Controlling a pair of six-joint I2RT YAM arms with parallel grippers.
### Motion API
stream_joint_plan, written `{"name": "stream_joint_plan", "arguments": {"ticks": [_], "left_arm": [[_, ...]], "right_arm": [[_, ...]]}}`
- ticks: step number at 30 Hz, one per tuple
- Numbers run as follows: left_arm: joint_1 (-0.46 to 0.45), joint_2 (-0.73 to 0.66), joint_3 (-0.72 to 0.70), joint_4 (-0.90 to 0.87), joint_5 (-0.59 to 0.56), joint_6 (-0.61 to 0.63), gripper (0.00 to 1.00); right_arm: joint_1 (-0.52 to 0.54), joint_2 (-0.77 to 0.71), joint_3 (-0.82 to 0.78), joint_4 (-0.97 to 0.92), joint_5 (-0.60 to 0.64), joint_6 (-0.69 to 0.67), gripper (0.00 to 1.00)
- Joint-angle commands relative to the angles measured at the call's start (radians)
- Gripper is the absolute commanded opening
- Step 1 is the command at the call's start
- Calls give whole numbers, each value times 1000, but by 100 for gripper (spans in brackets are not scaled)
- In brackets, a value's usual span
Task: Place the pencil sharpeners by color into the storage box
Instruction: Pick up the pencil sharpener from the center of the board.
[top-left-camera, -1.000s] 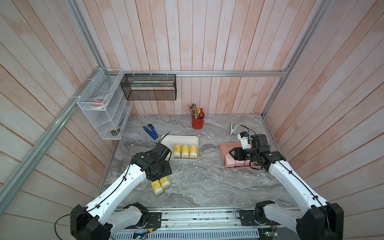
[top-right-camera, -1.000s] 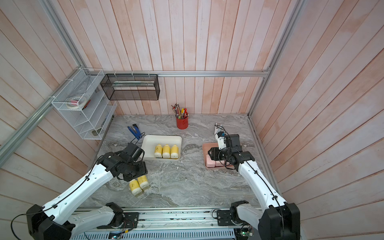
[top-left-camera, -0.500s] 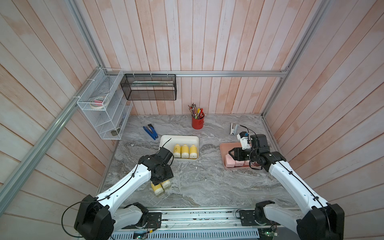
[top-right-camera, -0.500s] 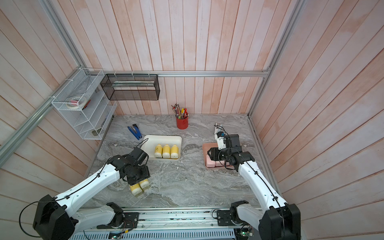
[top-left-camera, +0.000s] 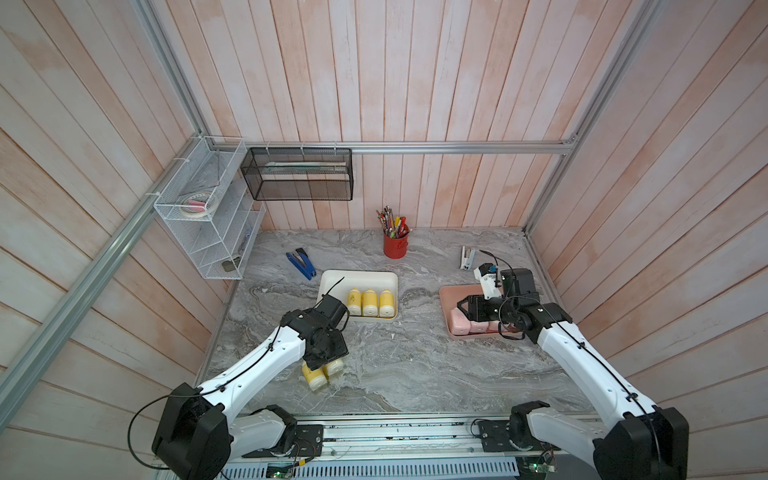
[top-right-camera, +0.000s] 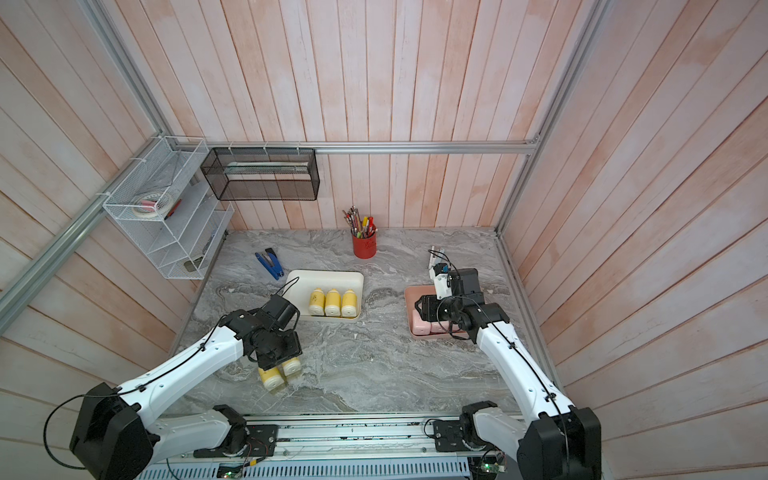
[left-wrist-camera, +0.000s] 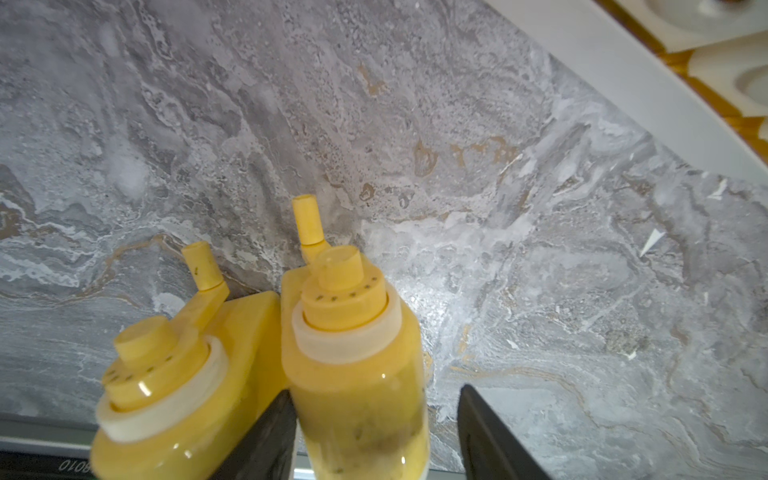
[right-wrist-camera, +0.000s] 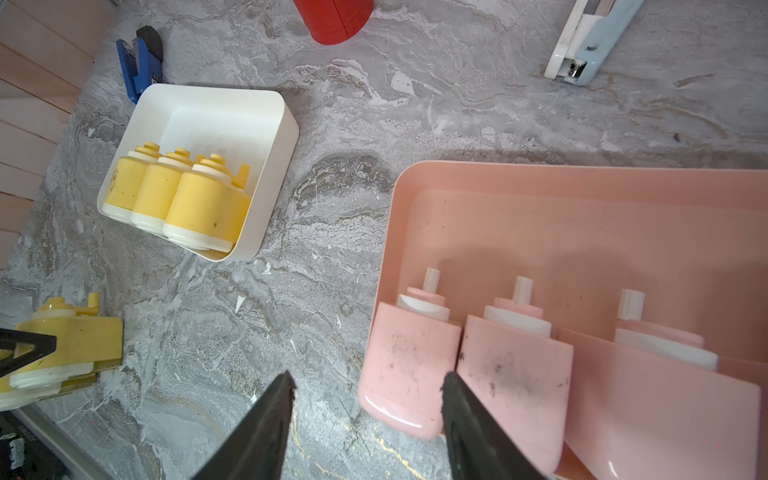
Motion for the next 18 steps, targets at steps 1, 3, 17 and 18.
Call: {"name": "stream_joint_plan", "arguments": {"ticks": [1,3,17,18], "left_arm": [[1,10,-13,1,-7,-2,64],[3,11,-13,-4,-9,-2,64],[8,17,-27,-26,-22,-6,62],[8,12,-29,-29,-22,-8,61]], "right_arm": [[6,-4,-6,4,-17,-4,60],[6,-4,-7,4,-17,-4,60],[7,-11,-7,4,-15,-4,60],[6,-11,-7,3,-16,-4,60]]}}
